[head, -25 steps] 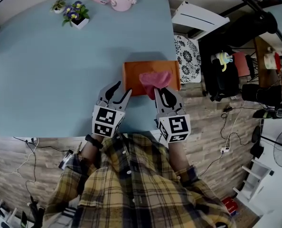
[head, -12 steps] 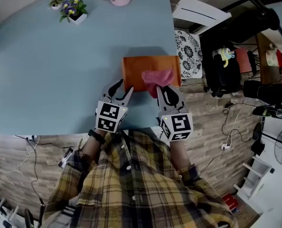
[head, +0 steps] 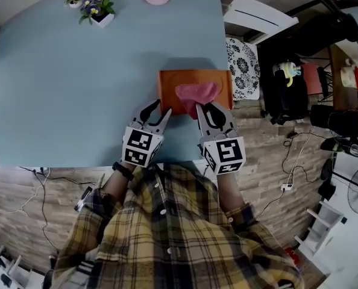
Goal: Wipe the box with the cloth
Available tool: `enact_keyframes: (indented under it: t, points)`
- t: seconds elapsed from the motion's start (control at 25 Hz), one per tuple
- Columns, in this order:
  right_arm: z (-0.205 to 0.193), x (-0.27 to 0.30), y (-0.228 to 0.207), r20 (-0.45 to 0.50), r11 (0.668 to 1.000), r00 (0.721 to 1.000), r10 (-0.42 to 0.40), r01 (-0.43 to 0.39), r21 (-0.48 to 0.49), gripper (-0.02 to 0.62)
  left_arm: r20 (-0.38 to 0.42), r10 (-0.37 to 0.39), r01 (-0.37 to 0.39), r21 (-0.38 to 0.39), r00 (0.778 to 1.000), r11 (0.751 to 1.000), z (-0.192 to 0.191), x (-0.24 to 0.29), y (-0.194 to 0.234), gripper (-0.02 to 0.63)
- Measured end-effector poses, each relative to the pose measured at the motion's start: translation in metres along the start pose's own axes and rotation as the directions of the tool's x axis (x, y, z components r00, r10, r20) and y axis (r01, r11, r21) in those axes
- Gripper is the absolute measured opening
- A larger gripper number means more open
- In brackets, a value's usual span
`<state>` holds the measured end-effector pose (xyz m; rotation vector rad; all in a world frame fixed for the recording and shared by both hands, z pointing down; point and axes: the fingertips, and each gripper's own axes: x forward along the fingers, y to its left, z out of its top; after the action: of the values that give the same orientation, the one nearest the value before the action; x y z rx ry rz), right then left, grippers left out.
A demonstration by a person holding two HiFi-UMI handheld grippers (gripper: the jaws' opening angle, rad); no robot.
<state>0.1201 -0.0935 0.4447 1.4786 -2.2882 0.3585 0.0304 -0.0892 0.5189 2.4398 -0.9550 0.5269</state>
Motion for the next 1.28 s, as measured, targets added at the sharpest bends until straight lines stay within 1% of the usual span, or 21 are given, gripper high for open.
enact_keyframes:
  t: [0.16,0.36,0.52,0.64,0.8,0.96,1.16,1.28]
  points:
    - [0.013,0.02,0.01,0.013,0.997,0.998,0.064,-0.063,-0.046,0.046,0.011,-0.002,0.002,0.009,1.0,1.0,0.0,0.002,-0.001,0.152]
    - [0.026,0.052,0.027,-0.005,0.982,0.988,0.155,-0.155,-0.111,0.046,0.002,-0.004,0.004,-0.013,1.0,1.0,-0.001,0.002,-0.001,0.15]
    - [0.029,0.079,0.04,-0.043,0.962,0.976,0.214,-0.218,-0.166,0.046,0.005,-0.01,0.01,-0.04,1.0,0.999,0.001,0.001,-0.001,0.151]
    - [0.026,0.098,0.048,-0.091,0.937,0.965,0.246,-0.261,-0.233,0.046,0.009,-0.011,0.012,-0.073,1.0,0.997,0.0,0.001,0.0,0.15]
    - [0.017,0.115,0.053,-0.167,0.901,0.953,0.254,-0.296,-0.318,0.046,0.011,-0.011,0.012,-0.081,1.0,0.997,0.0,0.0,0.001,0.15]
    - [0.004,0.125,0.05,-0.246,0.874,0.943,0.225,-0.307,-0.377,0.046,0.018,-0.007,0.008,-0.08,1.0,0.997,0.0,-0.001,0.001,0.15]
    - [-0.002,0.131,0.043,-0.275,0.851,0.94,0.2,-0.306,-0.427,0.046,0.024,0.001,0.0,-0.072,1.0,0.997,0.0,-0.002,0.002,0.15]
    - [-0.003,0.131,0.041,-0.292,0.827,0.937,0.194,-0.316,-0.464,0.046,0.022,0.006,-0.004,-0.066,1.0,0.998,0.0,-0.002,0.002,0.15]
